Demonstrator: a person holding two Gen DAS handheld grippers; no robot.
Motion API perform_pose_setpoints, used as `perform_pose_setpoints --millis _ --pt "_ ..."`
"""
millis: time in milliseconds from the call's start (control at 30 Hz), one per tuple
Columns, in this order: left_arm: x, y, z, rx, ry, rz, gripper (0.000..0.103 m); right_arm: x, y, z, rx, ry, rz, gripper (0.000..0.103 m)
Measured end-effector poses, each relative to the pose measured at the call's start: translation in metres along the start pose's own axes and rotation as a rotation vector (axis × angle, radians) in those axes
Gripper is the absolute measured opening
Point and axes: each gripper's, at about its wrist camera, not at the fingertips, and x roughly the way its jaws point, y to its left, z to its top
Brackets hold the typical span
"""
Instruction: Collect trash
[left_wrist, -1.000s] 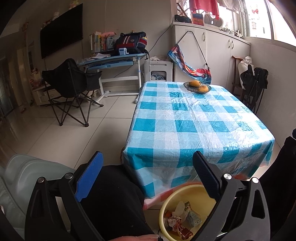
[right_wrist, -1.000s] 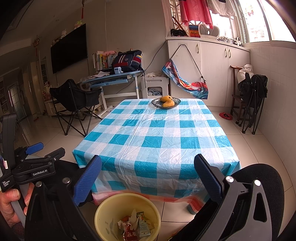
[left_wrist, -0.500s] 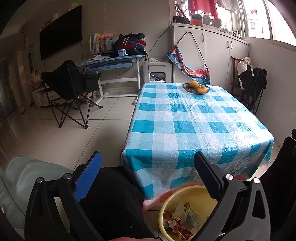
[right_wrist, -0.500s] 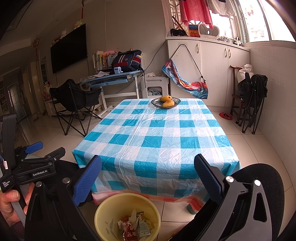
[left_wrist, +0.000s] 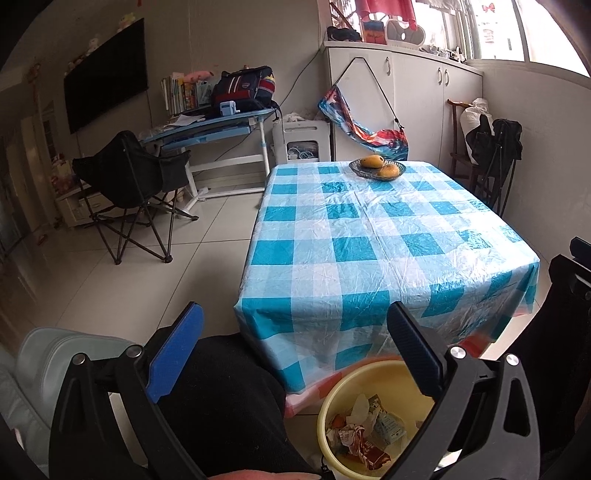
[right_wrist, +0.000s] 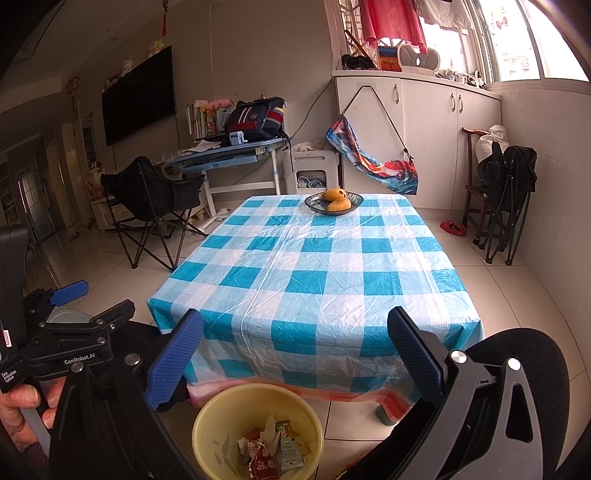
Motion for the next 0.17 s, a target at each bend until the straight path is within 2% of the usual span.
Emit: perform_pose_setpoints --millis 167 --pt "-0.008 0.001 0.007 -0.019 0.032 0.0 0.096 0.031 -0.013 0.031 0.036 0.064 0.03 0.096"
